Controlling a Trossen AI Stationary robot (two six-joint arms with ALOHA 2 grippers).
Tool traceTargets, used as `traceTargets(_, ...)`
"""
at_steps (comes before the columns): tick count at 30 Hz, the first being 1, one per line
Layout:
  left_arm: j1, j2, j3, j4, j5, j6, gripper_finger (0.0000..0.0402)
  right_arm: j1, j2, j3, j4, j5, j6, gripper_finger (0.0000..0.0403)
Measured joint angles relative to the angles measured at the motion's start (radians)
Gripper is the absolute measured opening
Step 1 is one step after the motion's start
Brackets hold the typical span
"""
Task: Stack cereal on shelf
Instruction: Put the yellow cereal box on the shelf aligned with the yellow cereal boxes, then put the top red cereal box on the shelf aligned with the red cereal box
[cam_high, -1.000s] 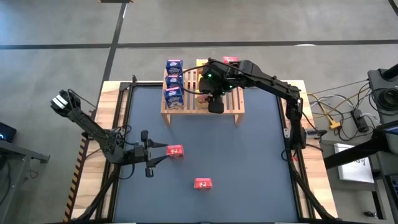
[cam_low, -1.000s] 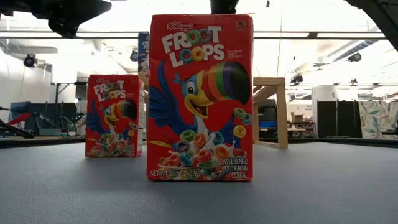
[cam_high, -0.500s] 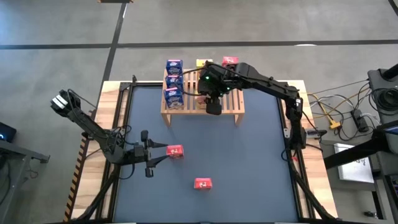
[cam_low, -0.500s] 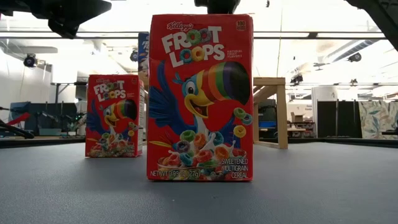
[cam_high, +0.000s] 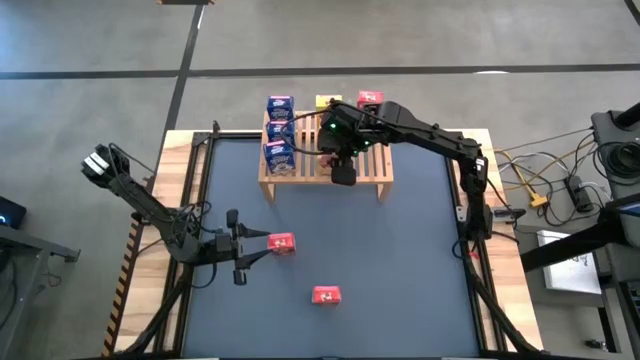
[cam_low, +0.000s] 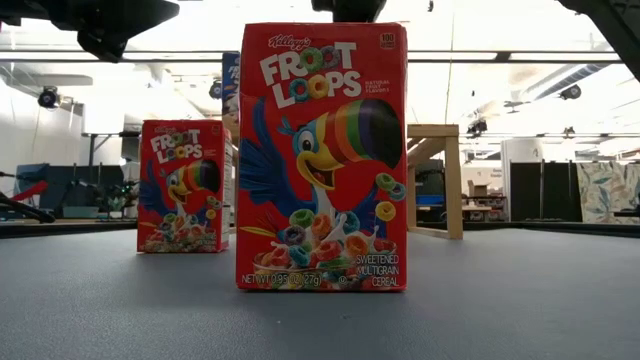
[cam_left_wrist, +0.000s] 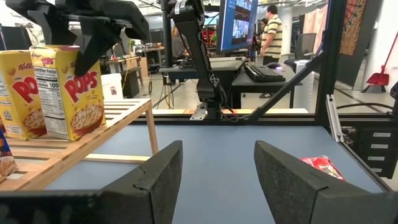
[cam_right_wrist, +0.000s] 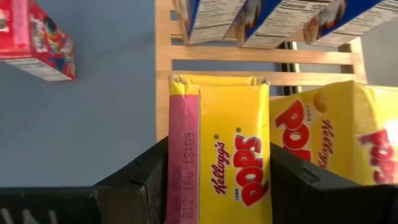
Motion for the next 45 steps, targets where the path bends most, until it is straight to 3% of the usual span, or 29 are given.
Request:
traceTargets(18,0.0,0.0,0.0,0.0,0.0,-0.014,0.0184,0.0,-0.025,0.003,-0.003,-0.002,-0.003,0.0262)
traceTargets(38,0.0,0.0,0.0,-0.022,0.0,-0.042,0.0184,0.038,-0.219,0.007,-0.001,-0.001,0.043,0.0247)
traceTargets(45,0.0,0.003,-0.001,-0.061,0.0,-0.104,0.0184,0.194,-0.294,-0.146,0.084,-0.001,0.053,0.0235)
